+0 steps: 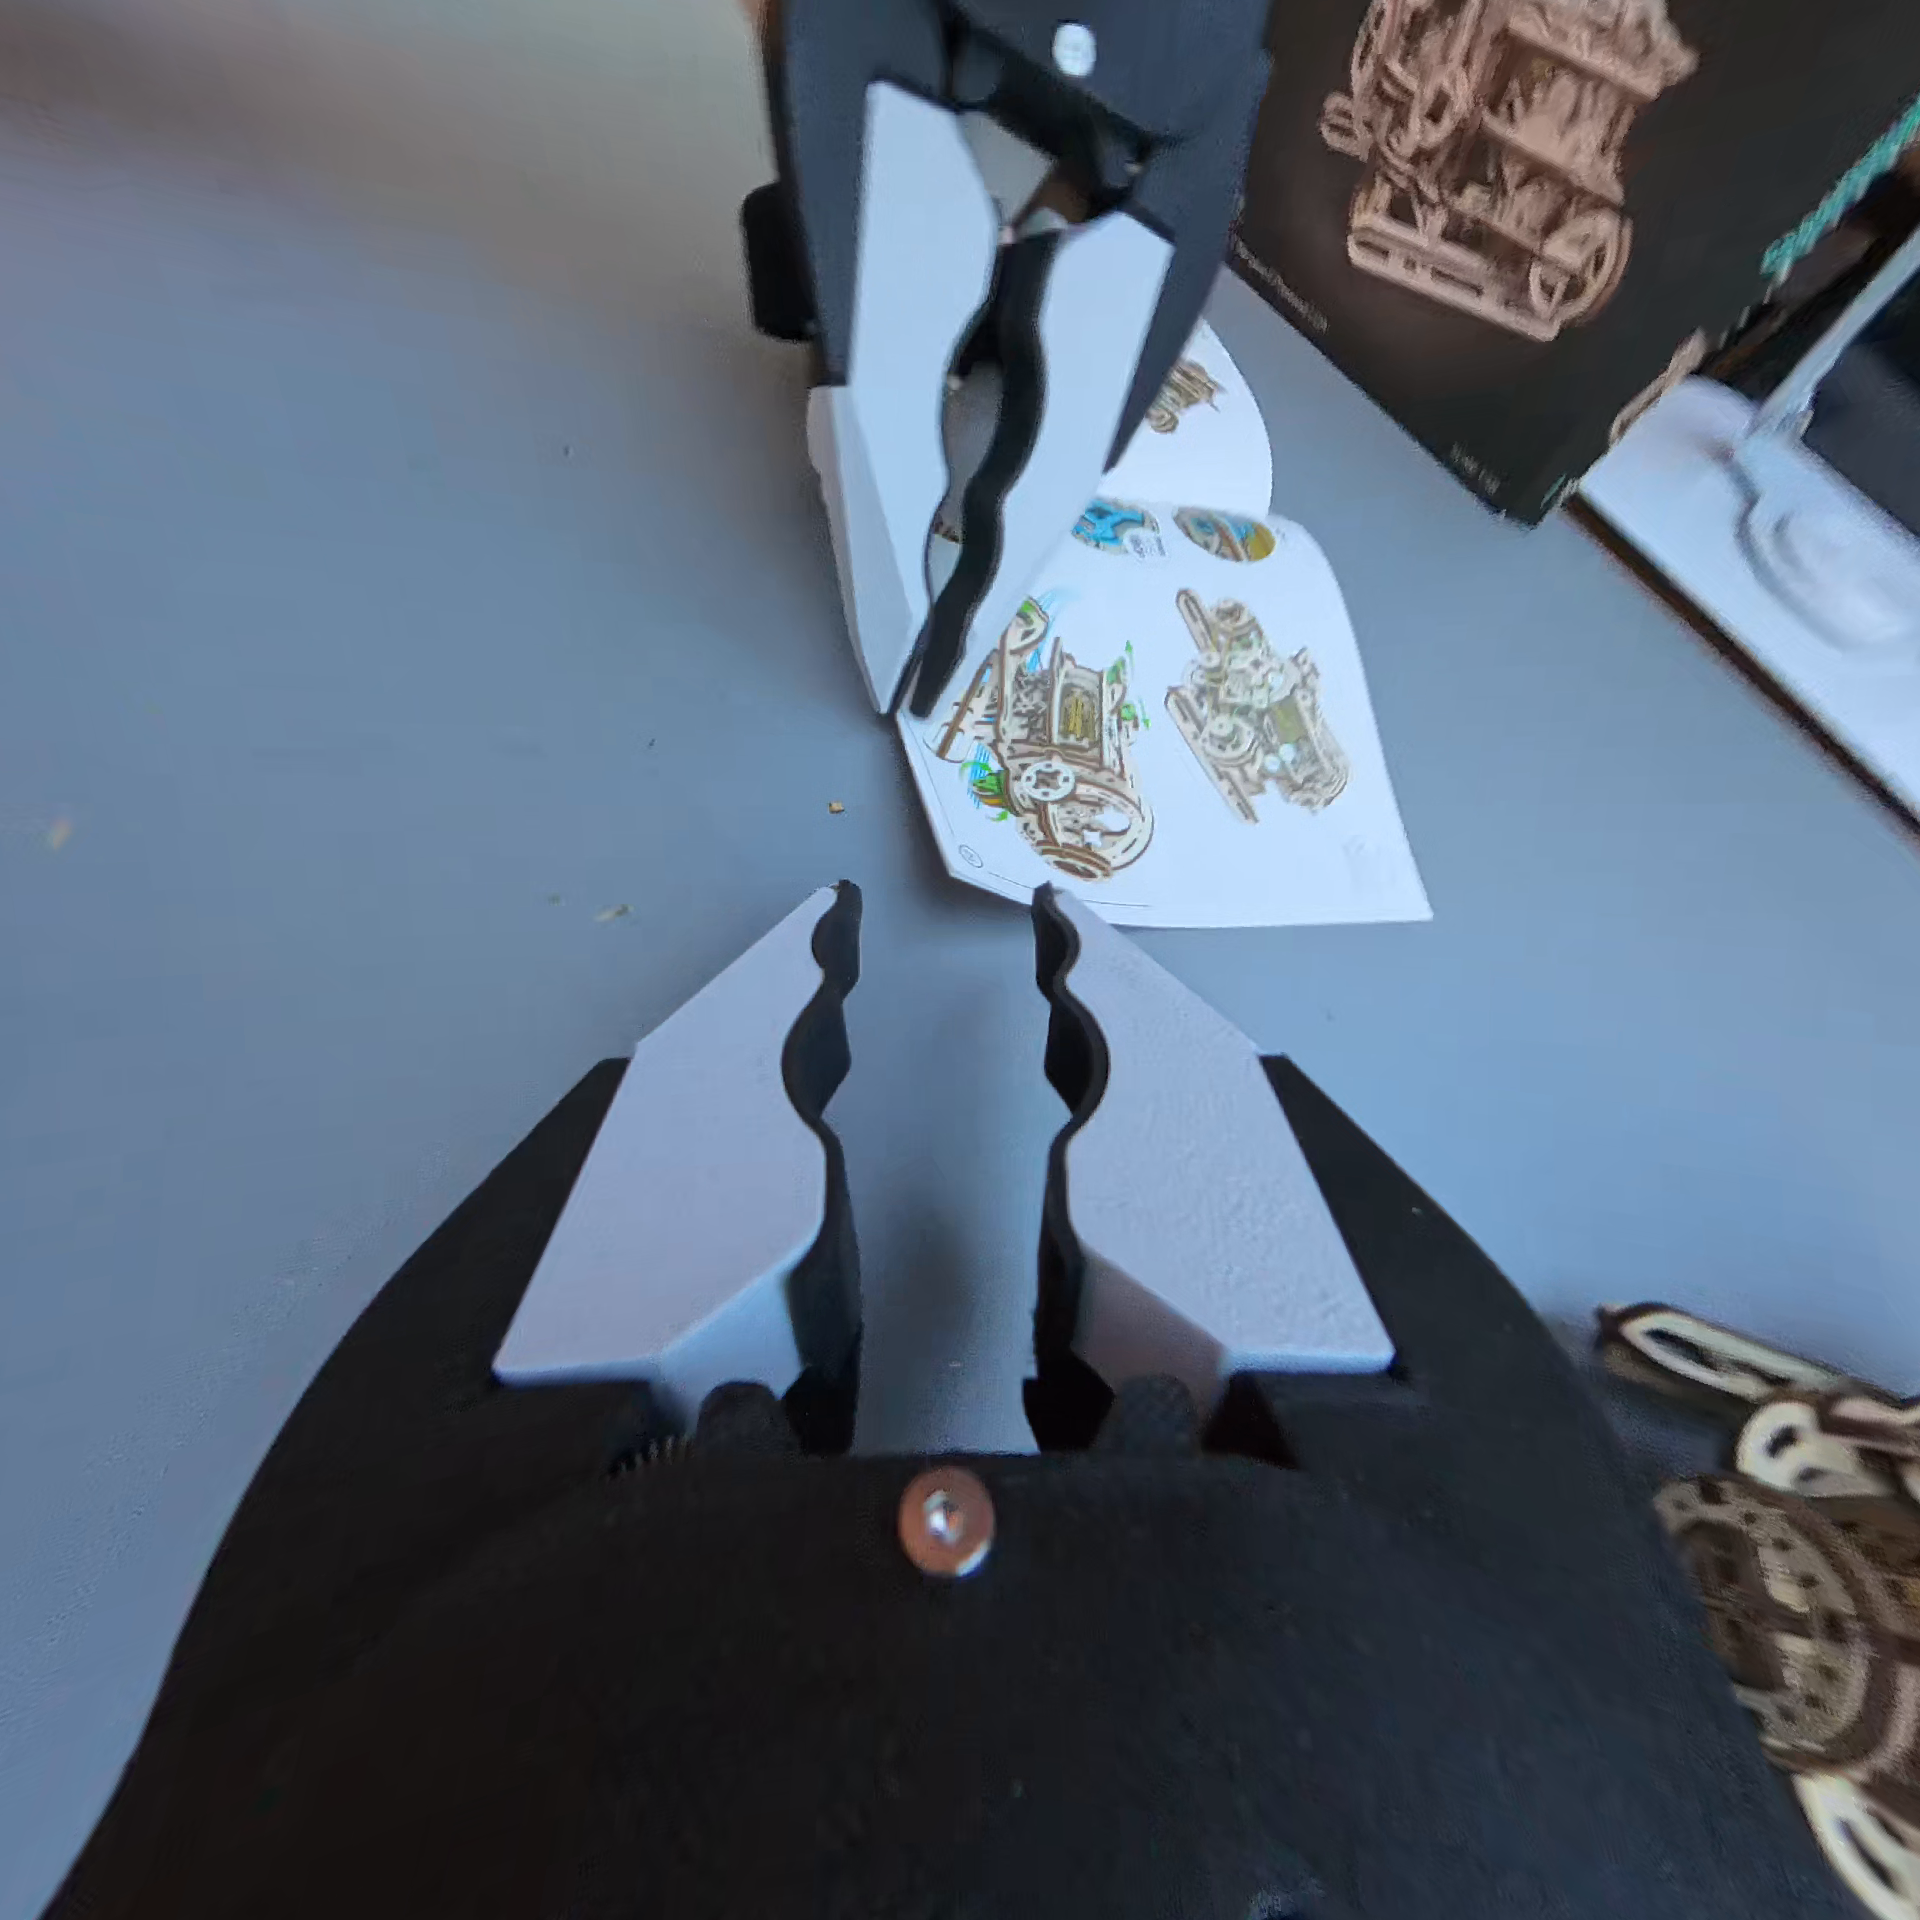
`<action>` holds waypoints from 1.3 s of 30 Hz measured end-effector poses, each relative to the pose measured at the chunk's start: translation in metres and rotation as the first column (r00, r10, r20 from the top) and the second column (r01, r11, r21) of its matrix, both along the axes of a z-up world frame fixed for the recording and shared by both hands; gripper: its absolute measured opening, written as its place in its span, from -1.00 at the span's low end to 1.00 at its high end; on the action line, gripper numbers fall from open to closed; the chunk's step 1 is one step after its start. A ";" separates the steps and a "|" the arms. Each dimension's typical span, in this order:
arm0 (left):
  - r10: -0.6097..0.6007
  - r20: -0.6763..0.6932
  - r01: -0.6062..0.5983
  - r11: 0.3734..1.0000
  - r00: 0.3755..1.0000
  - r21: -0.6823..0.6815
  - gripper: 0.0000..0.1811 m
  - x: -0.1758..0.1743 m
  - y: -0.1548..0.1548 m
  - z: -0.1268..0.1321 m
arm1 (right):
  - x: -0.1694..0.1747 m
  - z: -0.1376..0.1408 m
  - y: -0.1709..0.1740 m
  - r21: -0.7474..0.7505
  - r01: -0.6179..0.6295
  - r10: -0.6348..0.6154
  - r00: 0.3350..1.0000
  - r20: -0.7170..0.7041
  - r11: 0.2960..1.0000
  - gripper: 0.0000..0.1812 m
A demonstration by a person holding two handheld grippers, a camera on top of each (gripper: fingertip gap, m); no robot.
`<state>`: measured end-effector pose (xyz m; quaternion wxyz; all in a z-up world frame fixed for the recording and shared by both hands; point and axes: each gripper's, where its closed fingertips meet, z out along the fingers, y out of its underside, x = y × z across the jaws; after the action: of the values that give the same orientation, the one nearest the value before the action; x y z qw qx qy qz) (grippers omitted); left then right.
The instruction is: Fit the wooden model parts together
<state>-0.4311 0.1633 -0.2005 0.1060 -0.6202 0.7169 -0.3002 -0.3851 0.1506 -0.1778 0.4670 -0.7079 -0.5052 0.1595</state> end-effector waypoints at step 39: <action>0.010 0.021 -0.009 0.999 1.000 -0.045 -0.94 0.000 0.001 0.000 | -0.009 -0.014 -0.011 0.052 -0.082 0.075 0.990 0.122 0.995 -0.66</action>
<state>-0.4314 0.1638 -0.2007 0.1011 -0.6225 0.7060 -0.3224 -0.3946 0.1398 -0.1917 0.4492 -0.6823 -0.5641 0.1204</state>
